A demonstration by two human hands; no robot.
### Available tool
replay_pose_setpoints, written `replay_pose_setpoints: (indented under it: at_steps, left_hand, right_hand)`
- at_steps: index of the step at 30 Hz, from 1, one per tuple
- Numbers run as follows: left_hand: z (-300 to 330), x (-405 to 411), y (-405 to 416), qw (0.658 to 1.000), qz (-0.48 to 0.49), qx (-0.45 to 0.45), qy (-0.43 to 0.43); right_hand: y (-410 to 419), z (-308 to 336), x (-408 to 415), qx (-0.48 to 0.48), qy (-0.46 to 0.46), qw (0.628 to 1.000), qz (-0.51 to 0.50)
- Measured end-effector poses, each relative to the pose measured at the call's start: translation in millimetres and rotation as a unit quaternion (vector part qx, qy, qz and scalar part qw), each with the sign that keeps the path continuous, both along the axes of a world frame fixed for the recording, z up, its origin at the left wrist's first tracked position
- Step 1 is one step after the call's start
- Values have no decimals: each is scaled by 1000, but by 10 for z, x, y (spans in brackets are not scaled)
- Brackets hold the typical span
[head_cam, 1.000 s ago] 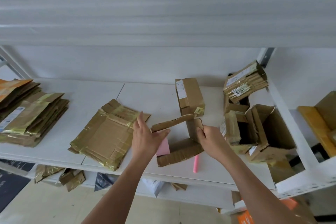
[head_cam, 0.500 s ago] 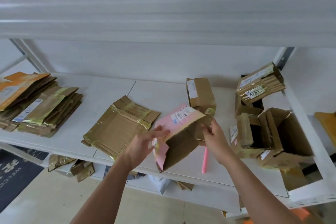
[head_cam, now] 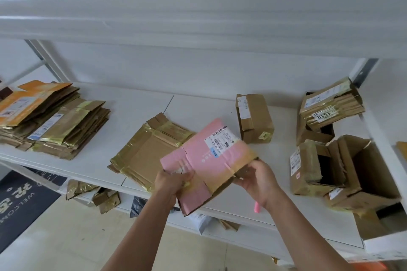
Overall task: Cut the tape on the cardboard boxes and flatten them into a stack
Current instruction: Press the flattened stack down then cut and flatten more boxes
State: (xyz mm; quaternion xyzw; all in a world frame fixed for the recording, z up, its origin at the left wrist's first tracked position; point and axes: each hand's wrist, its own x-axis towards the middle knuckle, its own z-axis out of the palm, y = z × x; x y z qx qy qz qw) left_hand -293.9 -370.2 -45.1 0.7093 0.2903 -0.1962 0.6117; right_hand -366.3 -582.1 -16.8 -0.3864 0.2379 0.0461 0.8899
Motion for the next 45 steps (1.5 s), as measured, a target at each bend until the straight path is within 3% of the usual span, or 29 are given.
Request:
replay_pose_setpoints:
  at_steps: [4,6,8,10,13,17,18,21,27,35,39,42,45]
  left_hand:
    - [-19,24,-25,998,18,45,-38]
    - [-36,51,-16,996,-3,66,-54]
    - [-72,66,20,992,-40,87,-81]
    - [-153,63,70,985,-95,100,-101]
    - [-347,-4,128,990,-103,40,-86]
    - [-594,-86,103,992,-66,92,-58]
    - [-645,-94,91,989,-77,111,-58]
    - [-718,-134,106,990,-66,118,-26]
    - [-873,-144,153,992,-65,111,6]
    - [-857,-83,210,987,-131,88,21]
    - [-804,-108,313,988,-135,-21,77]
    - [-734,-138,258,993,-101,-13,62]
    - [-613,-142,219,994,-110,-6,12]
  right_hand:
    - [-65,-178,-77,39,20,999,-16]
    - [-62,-240,-87,-28,37,999,-8]
    - [-41,-313,-54,-167,76,983,-9]
    - [-68,-385,-24,-326,120,938,-13]
    - [-98,-409,36,-570,130,811,25]
    - [34,-560,116,-734,120,659,114]
    - [76,-666,152,-748,92,638,158]
    - [256,-859,276,-724,28,644,245]
    - [378,-1142,354,-738,64,544,394]
    - [347,-1225,446,-724,94,499,466]
    - [348,-1266,449,-729,93,498,461]
    - [358,-1245,420,-730,89,505,451]
    - [327,-1210,322,-740,67,536,400]
